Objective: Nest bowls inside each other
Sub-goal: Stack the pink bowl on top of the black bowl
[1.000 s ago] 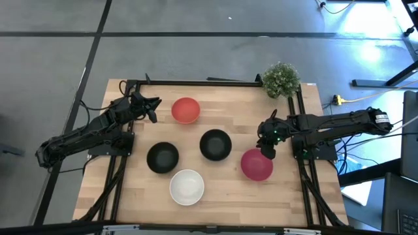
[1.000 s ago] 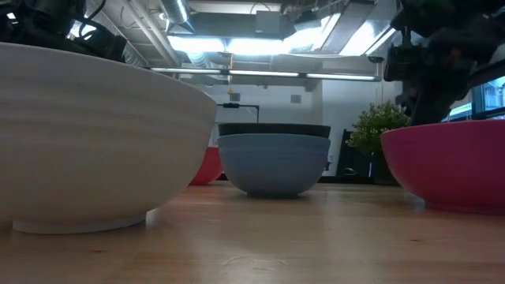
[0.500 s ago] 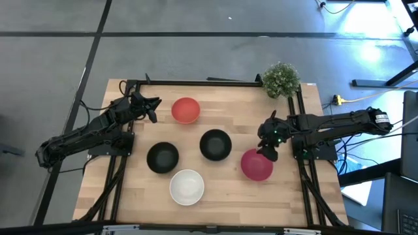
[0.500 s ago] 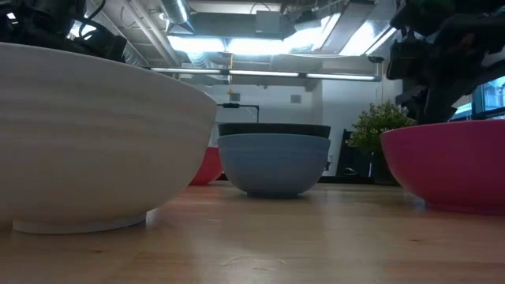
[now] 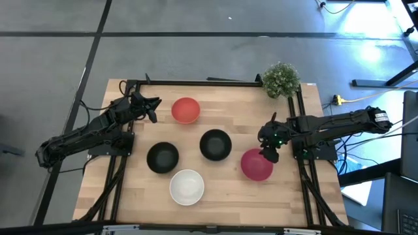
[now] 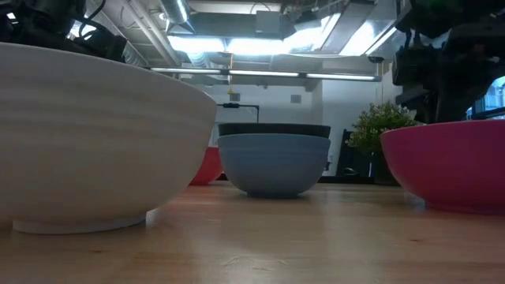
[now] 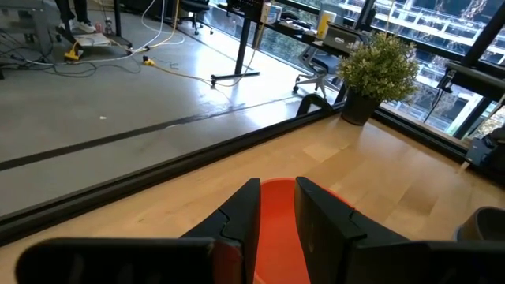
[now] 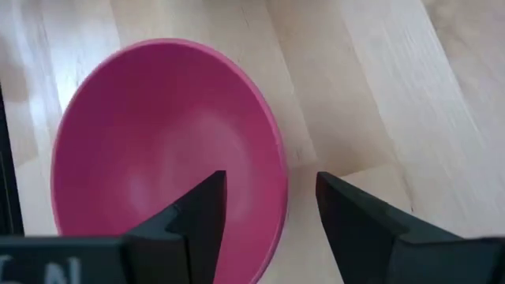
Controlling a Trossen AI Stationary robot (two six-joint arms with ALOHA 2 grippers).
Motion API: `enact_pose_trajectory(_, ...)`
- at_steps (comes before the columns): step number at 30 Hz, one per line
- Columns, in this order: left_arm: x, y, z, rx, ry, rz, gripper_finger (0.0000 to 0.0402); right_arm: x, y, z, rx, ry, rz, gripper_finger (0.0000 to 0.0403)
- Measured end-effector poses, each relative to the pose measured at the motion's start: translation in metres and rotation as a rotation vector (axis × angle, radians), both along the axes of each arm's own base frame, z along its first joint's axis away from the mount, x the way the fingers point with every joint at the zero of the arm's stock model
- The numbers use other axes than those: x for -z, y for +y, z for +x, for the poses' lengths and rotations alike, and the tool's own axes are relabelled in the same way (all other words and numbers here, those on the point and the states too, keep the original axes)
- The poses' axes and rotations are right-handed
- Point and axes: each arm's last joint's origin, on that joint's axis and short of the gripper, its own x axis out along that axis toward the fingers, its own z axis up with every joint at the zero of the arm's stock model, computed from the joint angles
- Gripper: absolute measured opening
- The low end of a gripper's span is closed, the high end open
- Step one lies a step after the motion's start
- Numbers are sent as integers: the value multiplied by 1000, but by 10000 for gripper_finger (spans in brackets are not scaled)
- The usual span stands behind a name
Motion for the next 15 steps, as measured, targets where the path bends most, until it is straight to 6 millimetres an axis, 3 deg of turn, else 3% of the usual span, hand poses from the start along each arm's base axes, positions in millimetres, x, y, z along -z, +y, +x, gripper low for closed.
enact_pose_trajectory(15, 0, 0, 0, 0, 0, 0, 74, 1, -2, -2, 17, 20, -51, 197)
